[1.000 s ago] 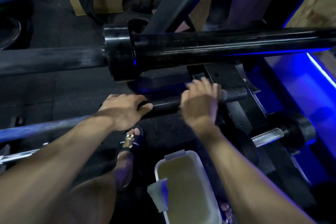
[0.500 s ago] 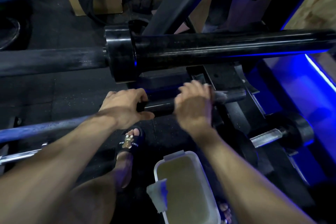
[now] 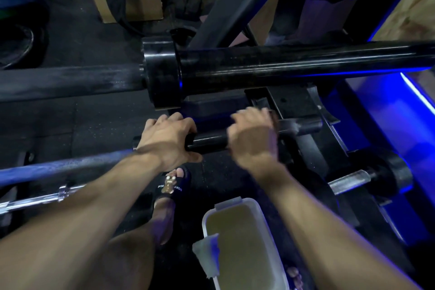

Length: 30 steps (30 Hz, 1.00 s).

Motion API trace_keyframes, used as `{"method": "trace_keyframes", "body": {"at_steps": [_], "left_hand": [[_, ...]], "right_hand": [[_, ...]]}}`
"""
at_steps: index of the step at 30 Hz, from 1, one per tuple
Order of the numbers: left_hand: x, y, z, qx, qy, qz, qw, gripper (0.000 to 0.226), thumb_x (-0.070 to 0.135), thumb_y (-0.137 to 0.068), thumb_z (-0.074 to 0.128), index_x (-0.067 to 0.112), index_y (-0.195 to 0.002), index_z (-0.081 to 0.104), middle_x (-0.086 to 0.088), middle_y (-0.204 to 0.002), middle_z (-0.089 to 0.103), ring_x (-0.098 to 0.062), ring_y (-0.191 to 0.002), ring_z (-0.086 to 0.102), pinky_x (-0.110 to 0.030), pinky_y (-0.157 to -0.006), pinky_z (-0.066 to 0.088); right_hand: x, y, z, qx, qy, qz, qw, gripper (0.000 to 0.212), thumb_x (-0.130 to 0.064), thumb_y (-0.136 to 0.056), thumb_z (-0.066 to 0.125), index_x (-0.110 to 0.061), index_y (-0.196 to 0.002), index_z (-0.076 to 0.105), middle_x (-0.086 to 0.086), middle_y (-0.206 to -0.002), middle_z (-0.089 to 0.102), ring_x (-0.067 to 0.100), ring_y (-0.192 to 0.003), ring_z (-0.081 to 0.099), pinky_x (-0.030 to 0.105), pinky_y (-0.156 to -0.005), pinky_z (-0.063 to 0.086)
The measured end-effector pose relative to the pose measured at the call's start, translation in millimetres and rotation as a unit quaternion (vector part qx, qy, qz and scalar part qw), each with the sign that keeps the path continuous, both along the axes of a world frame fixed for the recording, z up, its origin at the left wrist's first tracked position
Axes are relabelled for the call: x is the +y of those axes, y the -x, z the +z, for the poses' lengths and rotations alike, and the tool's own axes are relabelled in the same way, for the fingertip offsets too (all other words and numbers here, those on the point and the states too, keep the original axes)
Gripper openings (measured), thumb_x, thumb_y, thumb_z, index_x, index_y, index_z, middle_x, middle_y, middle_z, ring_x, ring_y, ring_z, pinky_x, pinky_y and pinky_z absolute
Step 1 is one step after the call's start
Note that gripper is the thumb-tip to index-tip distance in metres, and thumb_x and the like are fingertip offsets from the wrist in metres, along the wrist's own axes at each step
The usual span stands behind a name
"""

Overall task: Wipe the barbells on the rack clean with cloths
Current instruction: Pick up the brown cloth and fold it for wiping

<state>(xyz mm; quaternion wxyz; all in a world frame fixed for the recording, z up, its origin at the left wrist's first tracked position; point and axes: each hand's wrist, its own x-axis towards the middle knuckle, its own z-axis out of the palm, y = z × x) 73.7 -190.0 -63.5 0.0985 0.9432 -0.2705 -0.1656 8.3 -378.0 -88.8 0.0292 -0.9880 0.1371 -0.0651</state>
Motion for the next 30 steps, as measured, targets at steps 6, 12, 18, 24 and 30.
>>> {"method": "trace_keyframes", "body": {"at_steps": [6,12,18,24,30], "left_hand": [[0,2,1,0.017,0.014,-0.001,1.000,0.065,0.063,-0.068,0.082,0.031,-0.114,0.048,0.011,-0.101,0.054,-0.018,-0.099,0.053,-0.036,-0.095,0.034],[7,-3,7,0.108,0.074,0.039,0.991,0.034,0.056,-0.093,0.063,0.033,-0.117,0.057,0.007,-0.110,0.065,-0.022,-0.105,0.059,-0.036,-0.093,0.048],[6,-5,7,0.060,0.074,0.010,0.995,0.041,0.056,-0.084,0.073,0.036,-0.116,0.056,0.013,-0.109,0.062,-0.015,-0.102,0.058,-0.037,-0.095,0.044],[5,-7,2,0.032,0.073,-0.009,0.997,0.061,0.055,-0.076,0.081,0.040,-0.128,0.055,0.015,-0.108,0.052,-0.015,-0.106,0.052,-0.036,-0.096,0.036],[-5,-9,3,0.041,0.022,-0.046,0.998,0.065,0.064,-0.081,0.070,0.039,-0.138,0.050,0.008,-0.122,0.054,-0.019,-0.117,0.050,-0.037,-0.102,0.034]], "right_hand": [[0,-1,-5,0.002,0.001,0.134,0.991,0.052,-0.028,-0.091,0.029,-0.011,-0.110,0.075,0.007,-0.114,0.073,0.029,-0.108,0.066,0.048,-0.112,0.039],[-71,4,0,0.073,0.009,-0.067,0.995,0.077,-0.041,-0.079,0.006,-0.019,-0.112,0.071,-0.001,-0.122,0.067,0.021,-0.121,0.053,0.043,-0.116,0.026],[31,12,-12,-0.039,-0.077,0.118,0.989,0.053,-0.030,-0.095,0.031,-0.011,-0.128,0.067,0.008,-0.135,0.065,0.027,-0.131,0.053,0.048,-0.122,0.027],[-73,8,-3,0.063,0.032,0.057,0.996,0.046,-0.026,-0.090,0.046,-0.013,-0.128,0.068,0.003,-0.135,0.064,0.026,-0.129,0.055,0.044,-0.114,0.037],[-28,7,-2,0.014,0.017,-0.025,0.999,0.064,-0.033,-0.091,0.017,-0.011,-0.117,0.071,0.009,-0.123,0.068,0.031,-0.123,0.055,0.051,-0.113,0.034]]}}
